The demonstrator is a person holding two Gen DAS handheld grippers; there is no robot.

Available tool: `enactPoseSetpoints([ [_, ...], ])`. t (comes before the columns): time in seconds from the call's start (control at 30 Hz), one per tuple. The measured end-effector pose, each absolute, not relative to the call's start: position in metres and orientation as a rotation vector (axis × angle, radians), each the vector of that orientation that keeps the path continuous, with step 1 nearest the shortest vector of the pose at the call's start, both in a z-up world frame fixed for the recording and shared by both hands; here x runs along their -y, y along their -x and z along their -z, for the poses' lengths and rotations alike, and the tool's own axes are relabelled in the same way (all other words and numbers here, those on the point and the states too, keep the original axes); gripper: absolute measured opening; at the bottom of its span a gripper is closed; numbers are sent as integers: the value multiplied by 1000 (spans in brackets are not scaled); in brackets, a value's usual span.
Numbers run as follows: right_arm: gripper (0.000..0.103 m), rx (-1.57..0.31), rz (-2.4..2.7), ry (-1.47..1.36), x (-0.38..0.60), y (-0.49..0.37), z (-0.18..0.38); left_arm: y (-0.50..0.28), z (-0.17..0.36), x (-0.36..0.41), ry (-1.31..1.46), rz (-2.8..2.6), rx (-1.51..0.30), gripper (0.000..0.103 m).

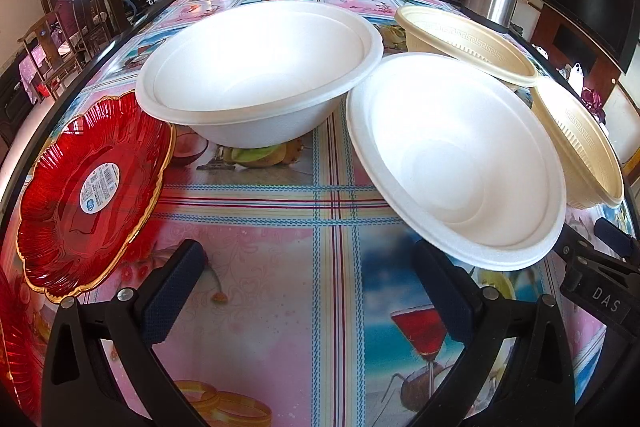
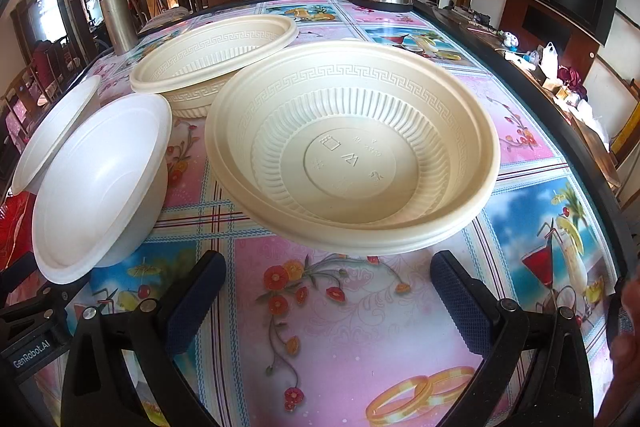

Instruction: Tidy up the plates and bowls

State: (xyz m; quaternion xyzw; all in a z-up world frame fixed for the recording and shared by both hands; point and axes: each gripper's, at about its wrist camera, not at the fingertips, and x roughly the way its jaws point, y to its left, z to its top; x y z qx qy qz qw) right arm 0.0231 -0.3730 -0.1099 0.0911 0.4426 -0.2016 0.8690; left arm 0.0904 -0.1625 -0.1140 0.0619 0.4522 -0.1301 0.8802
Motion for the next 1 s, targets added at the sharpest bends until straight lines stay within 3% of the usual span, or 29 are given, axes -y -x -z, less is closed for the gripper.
enactPoseSetpoints([
  [1.0,103,-926,424,-192,373,-23,110,-92,115,161,-119,259,-943,103],
])
